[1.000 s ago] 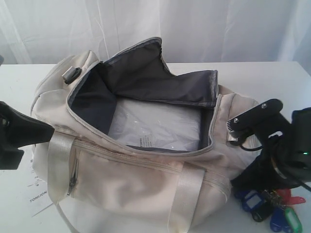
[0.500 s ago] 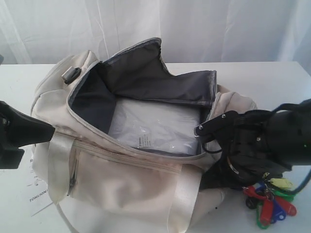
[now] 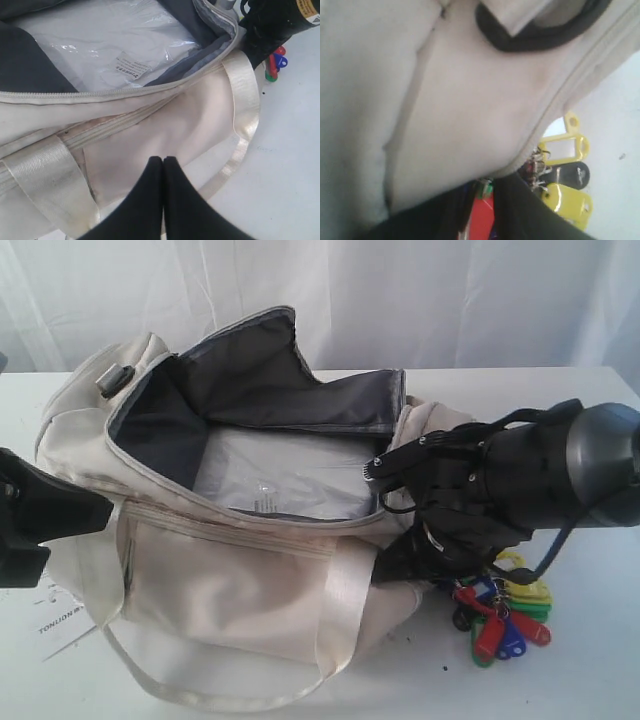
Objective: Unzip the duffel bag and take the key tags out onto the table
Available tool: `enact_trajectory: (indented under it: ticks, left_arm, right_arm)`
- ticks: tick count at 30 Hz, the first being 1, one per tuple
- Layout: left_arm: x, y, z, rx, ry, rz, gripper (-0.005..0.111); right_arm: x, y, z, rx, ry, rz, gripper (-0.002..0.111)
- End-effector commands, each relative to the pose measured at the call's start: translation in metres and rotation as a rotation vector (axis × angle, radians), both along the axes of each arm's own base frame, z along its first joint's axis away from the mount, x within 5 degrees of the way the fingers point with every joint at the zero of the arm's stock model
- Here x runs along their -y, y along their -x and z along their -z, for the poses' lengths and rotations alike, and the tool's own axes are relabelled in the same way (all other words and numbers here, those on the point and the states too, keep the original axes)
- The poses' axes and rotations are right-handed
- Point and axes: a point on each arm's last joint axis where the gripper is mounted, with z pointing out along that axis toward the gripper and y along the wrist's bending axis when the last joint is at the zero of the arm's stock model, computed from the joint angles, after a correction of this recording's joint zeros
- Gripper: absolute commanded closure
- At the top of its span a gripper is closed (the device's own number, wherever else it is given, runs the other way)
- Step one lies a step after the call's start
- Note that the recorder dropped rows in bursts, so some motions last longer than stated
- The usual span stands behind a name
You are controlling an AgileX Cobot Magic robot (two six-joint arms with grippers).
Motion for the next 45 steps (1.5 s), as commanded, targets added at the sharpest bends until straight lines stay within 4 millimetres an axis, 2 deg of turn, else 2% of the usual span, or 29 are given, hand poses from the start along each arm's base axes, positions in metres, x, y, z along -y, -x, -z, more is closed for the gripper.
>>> enact_trajectory:
  ticks: [1,4,5,10,14,16,17,18,20,23,29,35,45]
  left_arm:
    - [0.000,0.003,0.001,-0.017,0.016,0.005,0.107]
    - [0.000,0.003,0.001,-0.015,0.017,0.003,0.107]
    - [0.000,0.003,0.001,-0.015,0.017,0.003,0.107]
    - [0.000,0.003,0.001,-0.015,0.017,0.003,0.107]
    - [0.000,0.003,0.001,-0.016,0.018,0.003,0.107]
    - [0.000,0.003,0.001,-0.016,0.018,0.003,0.107]
    - [0.000,0.003,0.001,-0.016,0.018,0.003,0.107]
    - [0.000,0.003,0.001,-0.016,0.018,0.003,0.107]
    - [0.000,0.003,0.001,-0.016,0.018,0.003,0.107]
    - [0.000,0.003,0.001,-0.016,0.018,0.003,0.107]
    - [0.000,0.003,0.001,0.001,0.007,0.016,0.107]
    - [-0.002,0.001,0.002,0.087,-0.088,0.069,0.107]
    - [-0.001,0.005,0.004,0.045,-0.091,0.103,0.107]
  right_arm:
    - [0.006,0.002,-0.021,0.027,0.013,-0.017,0.081]
    - [0.006,0.016,-0.045,-0.017,-0.076,-0.092,0.051]
    - [0.007,0.018,-0.051,-0.012,-0.091,-0.103,0.049]
    - [0.026,0.038,-0.103,0.080,-0.191,-0.116,0.047]
    - [0.034,0.054,-0.126,0.086,-0.267,-0.162,0.048]
    - [0.036,0.065,-0.132,0.058,-0.317,-0.220,0.053]
    - [0.037,0.071,-0.134,0.042,-0.343,-0.248,0.062]
    - [0.038,0.076,-0.136,0.034,-0.372,-0.273,0.072]
    - [0.040,0.088,-0.138,0.019,-0.424,-0.346,0.107]
    - [0.045,0.100,-0.137,0.040,-0.495,-0.396,0.108]
    - [0.058,0.113,-0.131,0.044,-0.498,-0.402,0.108]
    - [0.059,0.114,-0.131,0.040,-0.495,-0.403,0.108]
    - [0.059,0.114,-0.132,0.041,-0.496,-0.403,0.108]
